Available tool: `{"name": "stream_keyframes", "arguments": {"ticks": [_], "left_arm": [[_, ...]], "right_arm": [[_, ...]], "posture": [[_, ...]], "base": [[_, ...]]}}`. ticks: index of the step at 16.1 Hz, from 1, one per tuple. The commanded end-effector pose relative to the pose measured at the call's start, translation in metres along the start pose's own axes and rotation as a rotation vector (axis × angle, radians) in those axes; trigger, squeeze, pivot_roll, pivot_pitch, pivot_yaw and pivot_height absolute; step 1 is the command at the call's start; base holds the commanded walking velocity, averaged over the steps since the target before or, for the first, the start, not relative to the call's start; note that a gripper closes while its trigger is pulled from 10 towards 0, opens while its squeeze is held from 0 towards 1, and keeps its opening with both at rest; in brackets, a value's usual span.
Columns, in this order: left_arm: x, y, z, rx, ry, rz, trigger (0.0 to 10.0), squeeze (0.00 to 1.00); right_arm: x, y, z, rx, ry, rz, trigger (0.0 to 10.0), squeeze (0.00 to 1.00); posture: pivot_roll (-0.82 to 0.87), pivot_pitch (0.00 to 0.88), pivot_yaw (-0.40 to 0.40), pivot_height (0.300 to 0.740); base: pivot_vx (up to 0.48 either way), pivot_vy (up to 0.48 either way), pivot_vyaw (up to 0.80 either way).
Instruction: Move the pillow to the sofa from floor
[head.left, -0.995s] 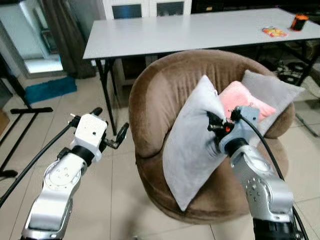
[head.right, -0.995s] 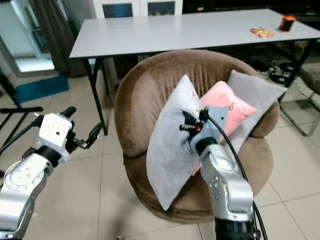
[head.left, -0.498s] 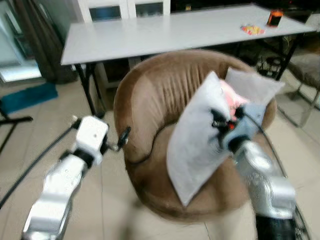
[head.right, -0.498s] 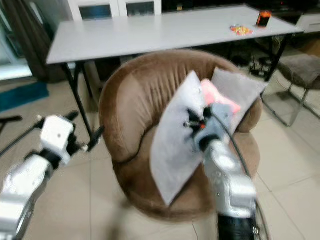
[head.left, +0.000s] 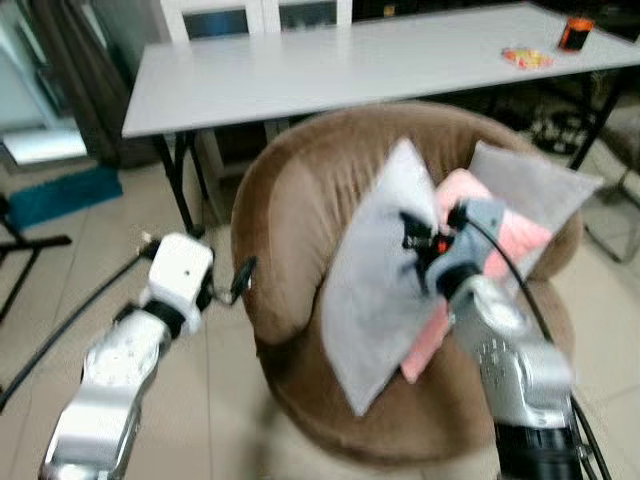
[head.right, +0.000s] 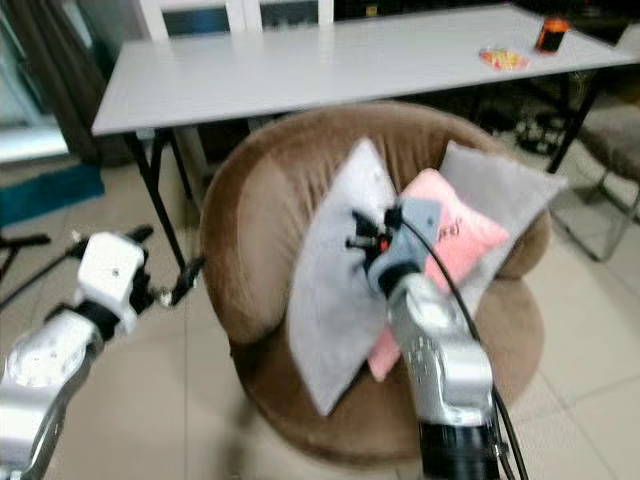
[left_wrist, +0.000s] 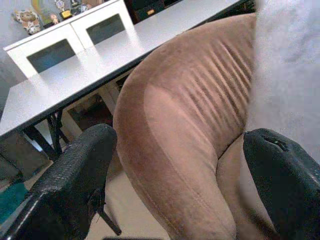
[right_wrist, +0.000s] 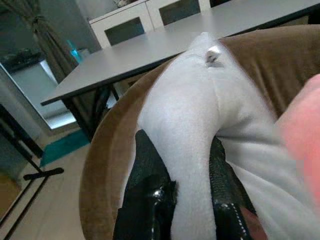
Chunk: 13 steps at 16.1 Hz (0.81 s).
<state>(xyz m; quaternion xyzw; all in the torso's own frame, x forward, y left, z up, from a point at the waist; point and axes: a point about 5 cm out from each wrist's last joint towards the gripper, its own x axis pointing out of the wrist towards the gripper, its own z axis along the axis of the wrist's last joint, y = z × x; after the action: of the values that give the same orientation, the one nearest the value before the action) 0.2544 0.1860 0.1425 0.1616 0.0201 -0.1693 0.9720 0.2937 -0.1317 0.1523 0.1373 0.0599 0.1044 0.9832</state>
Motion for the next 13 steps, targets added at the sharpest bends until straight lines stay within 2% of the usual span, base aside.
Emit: {"name": "stream_keyframes", "arguments": {"ticks": [1,4,6,8,12,13], "left_arm": [[0.001,-0.002,0.004,0.003,-0.015,-0.013,10.0,0.0],[0.001,-0.004,0.004,0.006,-0.017,-0.027,10.0,0.0],[0.002,-0.007,0.005,0.022,-0.02,-0.091,10.0,0.0],[0.003,-0.009,0.004,0.032,-0.012,-0.136,10.0,0.0],[0.002,-0.023,0.0,0.03,0.021,-0.334,10.0,0.0],[0.002,-0.029,-0.004,0.013,0.048,-0.409,10.0,0.0]], "right_arm": [[-0.001,-0.004,0.016,-0.01,-0.079,-0.003,10.0,0.0],[0.001,-0.004,0.015,-0.011,-0.074,-0.006,10.0,0.0],[0.007,-0.009,0.011,-0.018,-0.044,-0.064,10.0,0.0],[0.013,-0.009,0.009,-0.018,-0.029,-0.064,10.0,0.0],[0.041,-0.017,-0.003,-0.083,0.053,-0.101,10.0,0.0],[0.057,-0.022,-0.002,-0.098,0.069,-0.102,10.0,0.0]], "posture": [[-0.07,0.0,0.053,0.74],[-0.07,0.0,0.05,0.74],[-0.07,0.0,0.041,0.74],[-0.06,0.0,0.039,0.74],[-0.07,0.0,0.04,0.74],[-0.07,0.0,0.035,0.74]], "base": [[0.3,0.0,0.0],[0.283,0.0,0.0],[0.0,0.0,0.0],[0.0,0.0,0.0],[0.0,0.0,0.0],[0.0,0.0,0.0]]}}
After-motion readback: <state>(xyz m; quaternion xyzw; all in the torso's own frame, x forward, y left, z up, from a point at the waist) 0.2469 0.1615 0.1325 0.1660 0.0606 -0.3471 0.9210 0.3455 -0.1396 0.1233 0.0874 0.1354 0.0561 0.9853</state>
